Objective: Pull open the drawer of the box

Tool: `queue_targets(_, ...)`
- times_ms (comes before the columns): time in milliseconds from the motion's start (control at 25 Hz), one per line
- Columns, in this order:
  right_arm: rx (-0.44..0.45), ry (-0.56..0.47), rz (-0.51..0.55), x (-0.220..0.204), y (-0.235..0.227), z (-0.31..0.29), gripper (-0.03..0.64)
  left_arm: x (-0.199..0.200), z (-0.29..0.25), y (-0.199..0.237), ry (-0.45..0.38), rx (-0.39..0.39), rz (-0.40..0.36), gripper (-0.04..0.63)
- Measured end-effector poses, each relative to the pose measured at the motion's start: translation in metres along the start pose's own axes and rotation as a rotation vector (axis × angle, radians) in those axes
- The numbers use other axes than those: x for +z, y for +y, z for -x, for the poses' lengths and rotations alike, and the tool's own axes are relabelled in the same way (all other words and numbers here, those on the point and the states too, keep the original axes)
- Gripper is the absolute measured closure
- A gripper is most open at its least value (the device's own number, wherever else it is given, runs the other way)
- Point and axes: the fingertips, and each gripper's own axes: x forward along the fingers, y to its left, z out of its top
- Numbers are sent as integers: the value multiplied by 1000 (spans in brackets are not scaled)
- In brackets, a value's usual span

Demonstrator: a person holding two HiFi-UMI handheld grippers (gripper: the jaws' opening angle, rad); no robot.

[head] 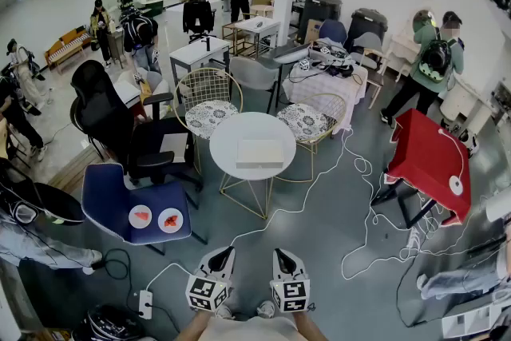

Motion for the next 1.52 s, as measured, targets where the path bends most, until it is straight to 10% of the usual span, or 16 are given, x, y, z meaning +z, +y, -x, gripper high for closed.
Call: queue_targets(1520, 96, 8, 25, -24, -72, 5, 601, -12, -51, -42, -2, 86, 10, 583)
